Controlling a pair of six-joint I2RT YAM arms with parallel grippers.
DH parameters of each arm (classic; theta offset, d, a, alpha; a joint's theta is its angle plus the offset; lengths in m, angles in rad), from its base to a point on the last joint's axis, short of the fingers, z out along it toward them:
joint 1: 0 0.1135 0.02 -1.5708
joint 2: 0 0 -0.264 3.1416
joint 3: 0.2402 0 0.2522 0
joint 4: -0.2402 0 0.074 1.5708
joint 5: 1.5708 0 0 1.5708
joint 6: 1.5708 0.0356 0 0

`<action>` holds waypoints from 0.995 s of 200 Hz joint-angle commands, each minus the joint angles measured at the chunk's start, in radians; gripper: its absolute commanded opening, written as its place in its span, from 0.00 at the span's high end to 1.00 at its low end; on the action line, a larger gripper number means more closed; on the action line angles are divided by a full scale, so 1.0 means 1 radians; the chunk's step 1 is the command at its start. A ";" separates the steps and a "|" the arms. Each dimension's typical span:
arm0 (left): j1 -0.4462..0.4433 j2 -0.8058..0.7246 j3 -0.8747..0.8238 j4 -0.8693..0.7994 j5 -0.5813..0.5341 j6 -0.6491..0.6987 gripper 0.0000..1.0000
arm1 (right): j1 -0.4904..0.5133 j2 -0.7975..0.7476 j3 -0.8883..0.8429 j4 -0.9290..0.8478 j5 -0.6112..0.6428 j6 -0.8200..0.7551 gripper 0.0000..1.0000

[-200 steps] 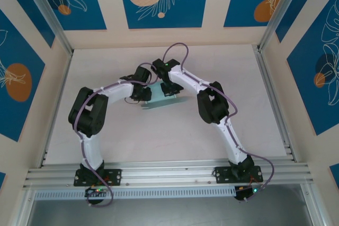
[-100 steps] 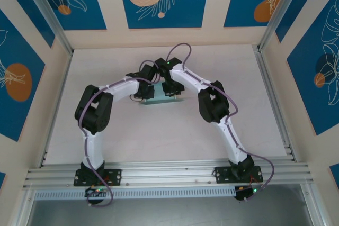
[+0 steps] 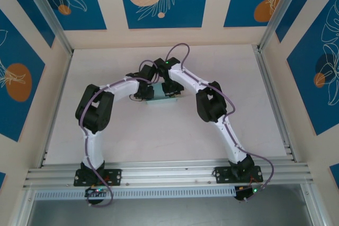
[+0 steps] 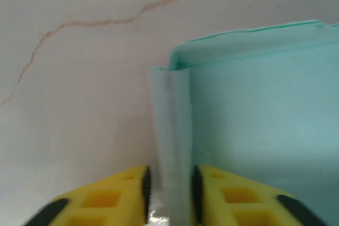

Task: Fold the paper box

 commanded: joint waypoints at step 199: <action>0.287 -0.380 -0.229 0.170 0.151 0.093 0.00 | 0.041 -0.153 0.219 0.109 0.080 -0.365 0.23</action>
